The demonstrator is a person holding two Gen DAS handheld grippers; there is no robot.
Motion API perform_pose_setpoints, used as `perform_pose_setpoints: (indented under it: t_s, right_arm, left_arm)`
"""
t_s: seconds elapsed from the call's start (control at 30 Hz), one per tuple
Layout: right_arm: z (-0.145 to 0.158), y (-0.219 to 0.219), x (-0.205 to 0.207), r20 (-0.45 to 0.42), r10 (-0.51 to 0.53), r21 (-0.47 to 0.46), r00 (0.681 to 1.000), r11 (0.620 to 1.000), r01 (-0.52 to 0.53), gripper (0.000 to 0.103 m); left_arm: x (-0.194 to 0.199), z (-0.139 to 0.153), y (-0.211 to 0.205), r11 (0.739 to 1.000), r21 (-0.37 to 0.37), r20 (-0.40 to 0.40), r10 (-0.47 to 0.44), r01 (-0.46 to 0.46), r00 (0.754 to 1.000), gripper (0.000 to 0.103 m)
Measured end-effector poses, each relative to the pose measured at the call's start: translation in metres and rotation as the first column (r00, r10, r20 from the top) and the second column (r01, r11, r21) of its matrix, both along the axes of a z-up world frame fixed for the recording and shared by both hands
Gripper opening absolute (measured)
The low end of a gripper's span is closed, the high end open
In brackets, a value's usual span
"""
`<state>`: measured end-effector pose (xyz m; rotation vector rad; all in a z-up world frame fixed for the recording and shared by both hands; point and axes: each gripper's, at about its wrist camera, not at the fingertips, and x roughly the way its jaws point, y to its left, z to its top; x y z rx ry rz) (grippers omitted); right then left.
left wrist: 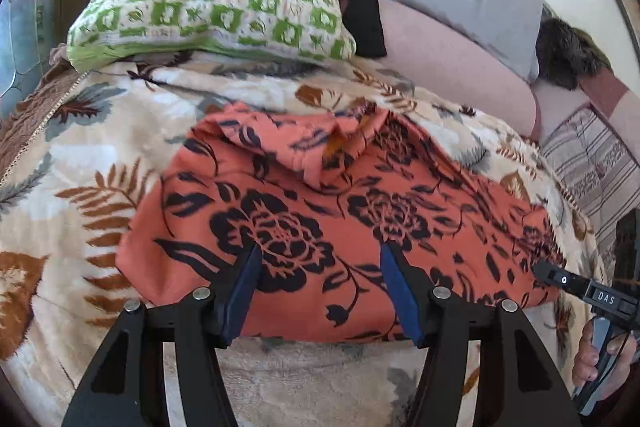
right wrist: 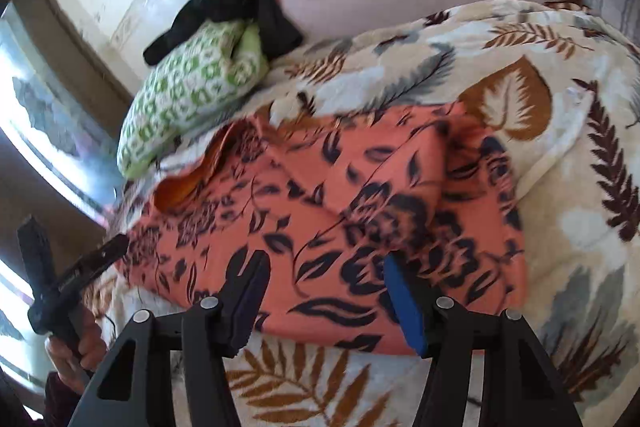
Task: Fold small clothes
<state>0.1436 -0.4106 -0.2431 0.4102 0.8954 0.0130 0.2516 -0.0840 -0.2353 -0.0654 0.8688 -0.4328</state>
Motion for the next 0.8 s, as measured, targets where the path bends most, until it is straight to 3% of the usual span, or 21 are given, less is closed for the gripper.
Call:
perform_pose_setpoints:
  t_s: [0.07, 0.17, 0.27, 0.33, 0.4, 0.5, 0.63, 0.73, 0.8]
  right_arm:
    - [-0.009, 0.001, 0.025, -0.034, -0.021, -0.054, 0.999, 0.998, 0.019, 0.062]
    - [-0.018, -0.022, 0.083, -0.110, -0.118, -0.102, 0.987, 0.989, 0.107, 0.061]
    - [0.006, -0.055, 0.116, -0.009, -0.298, -0.107, 0.955, 0.949, 0.295, 0.061]
    - [0.033, -0.054, 0.116, 0.107, -0.331, -0.036, 0.938, 0.941, 0.336, 0.061]
    - [0.047, -0.029, 0.116, 0.157, -0.252, -0.022, 0.955, 0.966, 0.259, 0.063]
    - [0.030, 0.035, 0.132, 0.048, 0.006, -0.064, 0.999, 0.998, -0.002, 0.063]
    - [-0.010, 0.126, 0.159, -0.091, 0.276, -0.129, 0.957, 0.949, -0.286, 0.063]
    - [-0.029, 0.170, 0.197, -0.124, 0.324, -0.210, 0.938, 0.915, -0.344, 0.062]
    - [-0.023, 0.178, 0.230, -0.084, 0.298, -0.165, 0.951, 0.937, -0.308, 0.062]
  left_arm:
    - [0.004, -0.010, -0.008, 0.998, 0.058, -0.010, -0.015, 0.015, 1.000, 0.063]
    - [0.009, -0.015, -0.009, 0.997, 0.068, -0.015, -0.023, 0.024, 1.000, 0.063]
    - [0.013, -0.011, -0.004, 0.999, 0.044, -0.019, -0.028, 0.029, 0.999, 0.063]
    - [0.015, -0.007, 0.004, 1.000, 0.016, -0.020, -0.016, 0.016, 1.000, 0.063]
    - [0.018, -0.002, 0.016, 0.999, -0.031, -0.026, 0.015, -0.016, 1.000, 0.063]
    - [0.023, 0.004, 0.033, 0.993, -0.093, -0.049, 0.071, -0.075, 0.996, 0.063]
    - [0.025, 0.006, 0.041, 0.990, -0.101, -0.064, 0.093, -0.099, 0.994, 0.063]
    - [0.028, 0.002, 0.043, 0.991, -0.092, -0.076, 0.090, -0.097, 0.993, 0.063]
    - [0.030, -0.001, 0.041, 0.994, -0.071, -0.076, 0.081, -0.086, 0.994, 0.063]
